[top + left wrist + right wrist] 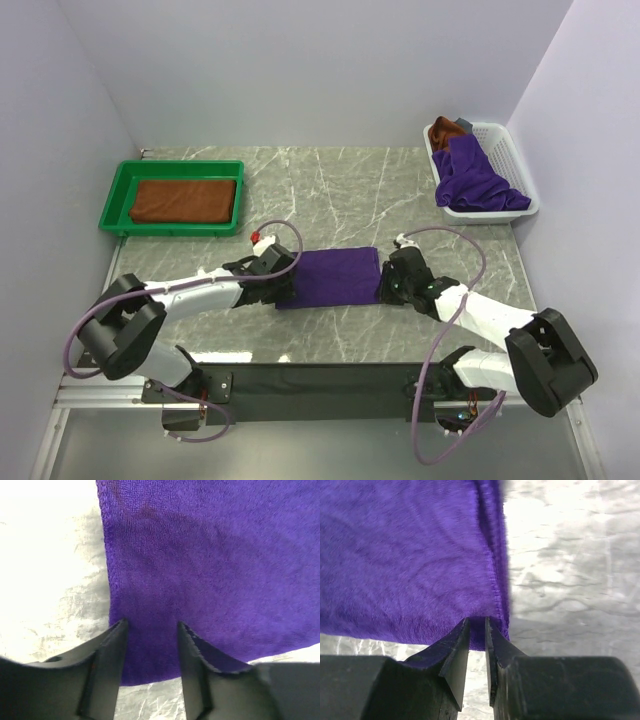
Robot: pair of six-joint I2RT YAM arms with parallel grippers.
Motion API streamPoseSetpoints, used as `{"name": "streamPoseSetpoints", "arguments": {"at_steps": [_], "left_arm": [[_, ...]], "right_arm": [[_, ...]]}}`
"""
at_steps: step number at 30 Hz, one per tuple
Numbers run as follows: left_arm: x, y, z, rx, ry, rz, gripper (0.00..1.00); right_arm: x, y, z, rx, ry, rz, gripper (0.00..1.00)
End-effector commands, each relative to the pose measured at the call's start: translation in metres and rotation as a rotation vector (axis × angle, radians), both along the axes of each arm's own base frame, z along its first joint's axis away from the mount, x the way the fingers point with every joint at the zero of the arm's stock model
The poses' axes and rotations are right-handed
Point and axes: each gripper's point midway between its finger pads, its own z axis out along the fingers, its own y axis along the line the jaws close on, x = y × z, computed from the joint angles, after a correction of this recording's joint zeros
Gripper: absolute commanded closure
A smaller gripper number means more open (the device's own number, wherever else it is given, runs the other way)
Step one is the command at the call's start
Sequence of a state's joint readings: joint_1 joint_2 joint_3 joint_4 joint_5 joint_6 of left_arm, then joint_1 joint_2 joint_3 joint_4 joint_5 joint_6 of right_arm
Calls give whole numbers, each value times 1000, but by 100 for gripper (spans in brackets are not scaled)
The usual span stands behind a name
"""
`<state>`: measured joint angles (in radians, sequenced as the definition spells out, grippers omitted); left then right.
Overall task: Fold and stack the towels
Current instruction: Fold the towel
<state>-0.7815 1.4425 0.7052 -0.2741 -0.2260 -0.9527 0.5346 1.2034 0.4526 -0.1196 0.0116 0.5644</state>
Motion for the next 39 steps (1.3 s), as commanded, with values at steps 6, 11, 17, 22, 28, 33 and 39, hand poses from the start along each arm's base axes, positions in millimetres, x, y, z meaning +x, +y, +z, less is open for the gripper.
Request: {"name": "streamPoseSetpoints", "arguments": {"at_steps": [6, 11, 17, 22, 28, 33, 39], "left_arm": [[7, 0, 49, -42, -55, 70, 24], [-10, 12, 65, -121, -18, 193, 6], [-31, 10, 40, -240, 50, 235, 13], [-34, 3, 28, -307, 73, 261, 19], [-29, -1, 25, -325, 63, 265, 23], [-29, -2, 18, -311, 77, 267, 32], [-30, -3, 14, -304, 88, 268, 49]], "right_arm": [[5, -1, 34, 90, -57, -56, 56], [0, -12, 45, 161, -51, -195, 43], [-9, -14, 33, 300, -19, -306, 44], [-6, -14, 23, 364, 8, -355, 48], [-8, -11, 11, 403, 49, -371, 48], [-7, -7, 6, 417, 64, -363, 51], [-10, -9, 2, 404, 77, -364, 59]]}}
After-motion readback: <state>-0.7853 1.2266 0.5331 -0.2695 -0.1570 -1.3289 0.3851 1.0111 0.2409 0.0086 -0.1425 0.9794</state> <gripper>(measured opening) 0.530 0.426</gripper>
